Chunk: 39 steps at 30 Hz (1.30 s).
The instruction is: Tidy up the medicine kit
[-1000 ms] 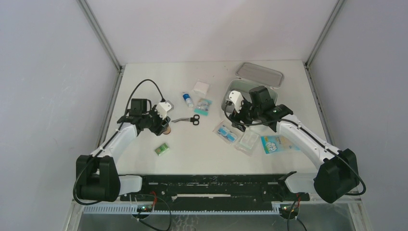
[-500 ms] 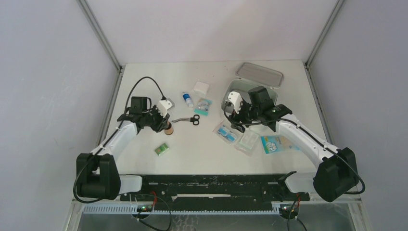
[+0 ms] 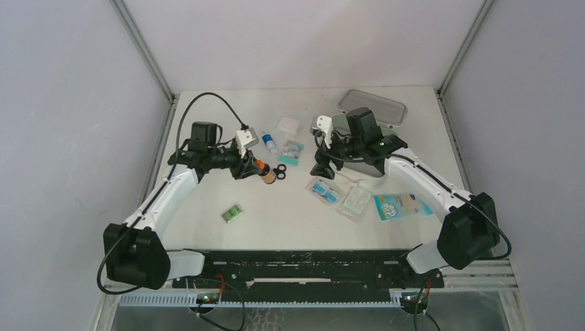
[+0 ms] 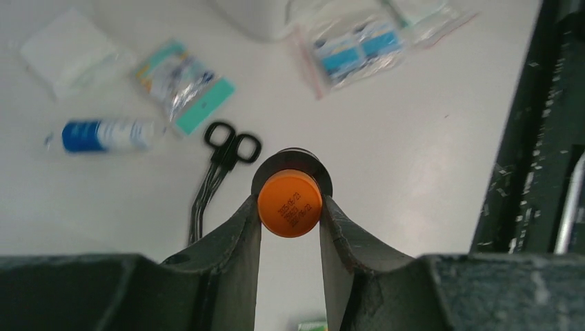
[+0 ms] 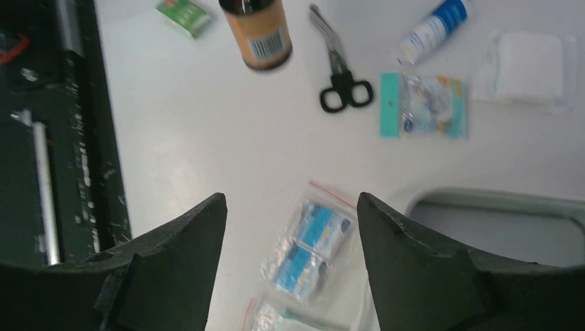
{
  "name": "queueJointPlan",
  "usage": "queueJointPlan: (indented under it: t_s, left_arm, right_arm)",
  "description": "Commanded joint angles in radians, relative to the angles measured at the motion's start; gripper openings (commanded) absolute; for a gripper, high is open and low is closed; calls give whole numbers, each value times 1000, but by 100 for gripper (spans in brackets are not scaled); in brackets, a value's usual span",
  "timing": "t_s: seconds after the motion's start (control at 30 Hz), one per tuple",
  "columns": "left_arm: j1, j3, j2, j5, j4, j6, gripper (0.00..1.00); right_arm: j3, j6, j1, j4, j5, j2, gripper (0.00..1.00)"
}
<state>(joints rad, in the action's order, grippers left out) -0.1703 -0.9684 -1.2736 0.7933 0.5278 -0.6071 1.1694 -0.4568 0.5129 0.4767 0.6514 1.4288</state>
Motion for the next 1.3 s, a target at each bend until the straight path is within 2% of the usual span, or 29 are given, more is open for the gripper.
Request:
queueJointPlan:
  t_s: [0.0, 0.13, 0.23, 0.37, 0.53, 0.83, 1.0, 1.13, 1.2, 1.27]
  left_arm:
    - [-84, -128, 36, 188, -14, 84, 0]
    - [-157, -179, 17, 249, -42, 187, 0]
    - [-189, -174, 13, 276, -144, 294, 0]
    - [-216, -155, 7, 292, -253, 405, 0]
    - [-235, -124, 14, 287, -320, 457, 0]
    - [-252, -106, 5, 272, -339, 454, 0]
    - [-256, -101, 2, 268, -335, 442, 0]
    - [-257, -104, -6, 265, -332, 437, 1]
    - [-257, -111, -11, 249, -330, 445, 12]
    - [-255, -121, -11, 222, -325, 445, 32]
  right_arm:
    - [59, 114, 14, -110, 226, 45, 71]
    - [103, 158, 17, -127, 312, 78, 80]
    - [104, 149, 35, -112, 358, 83, 88]
    - [104, 157, 65, -118, 375, 92, 88]
    - [104, 203, 67, -147, 417, 104, 79]
    - [103, 227, 60, -163, 431, 104, 66]
    - [103, 271, 32, -190, 455, 107, 54]
    - [104, 282, 21, -192, 460, 109, 40]
    - [103, 286, 20, -191, 454, 112, 32]
    - [104, 288, 16, -189, 439, 113, 28]
